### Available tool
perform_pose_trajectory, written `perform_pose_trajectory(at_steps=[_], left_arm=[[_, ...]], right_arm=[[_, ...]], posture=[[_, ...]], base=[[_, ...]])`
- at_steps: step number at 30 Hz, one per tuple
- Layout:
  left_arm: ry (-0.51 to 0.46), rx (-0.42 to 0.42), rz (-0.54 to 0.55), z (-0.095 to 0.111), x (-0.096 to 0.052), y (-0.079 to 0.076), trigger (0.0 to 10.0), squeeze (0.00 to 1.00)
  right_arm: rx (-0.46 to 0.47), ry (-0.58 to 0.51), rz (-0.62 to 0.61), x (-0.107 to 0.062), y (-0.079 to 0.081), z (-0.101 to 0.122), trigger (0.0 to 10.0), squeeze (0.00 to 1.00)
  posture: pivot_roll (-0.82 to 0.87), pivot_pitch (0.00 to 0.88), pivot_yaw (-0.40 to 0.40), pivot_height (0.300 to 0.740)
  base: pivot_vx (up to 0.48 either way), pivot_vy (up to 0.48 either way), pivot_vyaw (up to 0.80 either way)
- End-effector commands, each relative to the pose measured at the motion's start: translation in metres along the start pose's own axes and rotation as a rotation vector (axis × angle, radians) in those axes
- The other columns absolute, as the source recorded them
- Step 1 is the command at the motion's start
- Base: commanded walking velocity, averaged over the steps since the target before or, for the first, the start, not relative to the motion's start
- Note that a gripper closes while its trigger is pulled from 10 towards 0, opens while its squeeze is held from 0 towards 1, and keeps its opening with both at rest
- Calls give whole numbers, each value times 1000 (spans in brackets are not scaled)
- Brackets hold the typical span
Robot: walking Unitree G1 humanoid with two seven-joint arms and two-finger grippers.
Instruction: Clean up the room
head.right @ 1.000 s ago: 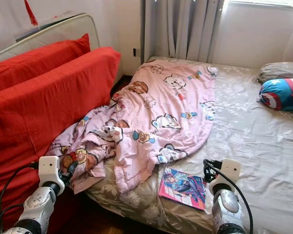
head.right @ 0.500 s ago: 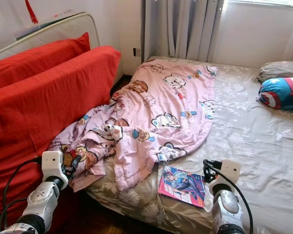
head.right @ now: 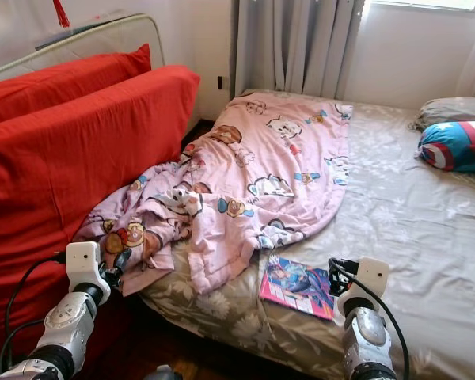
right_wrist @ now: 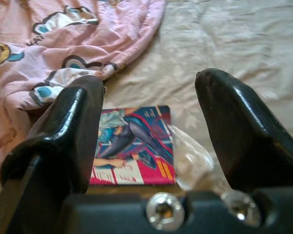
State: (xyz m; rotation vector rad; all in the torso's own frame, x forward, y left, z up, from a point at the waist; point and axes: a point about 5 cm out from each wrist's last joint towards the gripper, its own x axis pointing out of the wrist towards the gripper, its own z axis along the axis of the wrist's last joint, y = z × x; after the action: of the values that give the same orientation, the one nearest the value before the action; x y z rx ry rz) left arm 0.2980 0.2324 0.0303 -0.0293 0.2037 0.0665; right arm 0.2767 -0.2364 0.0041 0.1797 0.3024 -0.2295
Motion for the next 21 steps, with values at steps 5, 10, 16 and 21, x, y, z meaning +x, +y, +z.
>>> perform_pose_trajectory(at_steps=[5,10,16,21], left_arm=[[-15,3,-5,4,2,-1,10000,0],[-19,0,-6,5,2,-1,10000,0],[-21,-5,-7,5,3,-2,10000,0],[-20,-8,-6,5,2,-2,10000,0]], right_arm=[[-1,-13,4,3,3,4,10000,0],[0,-11,5,3,3,4,10000,0],[1,1,2,3,4,4,10000,0],[-6,12,8,4,6,3,10000,0]], posture=[[-8,0,-5,662],[-8,0,-5,662],[-7,0,-6,662],[-7,0,-6,637]], base=[[0,0,0],[0,0,0],[0,0,0],[0,0,0]])
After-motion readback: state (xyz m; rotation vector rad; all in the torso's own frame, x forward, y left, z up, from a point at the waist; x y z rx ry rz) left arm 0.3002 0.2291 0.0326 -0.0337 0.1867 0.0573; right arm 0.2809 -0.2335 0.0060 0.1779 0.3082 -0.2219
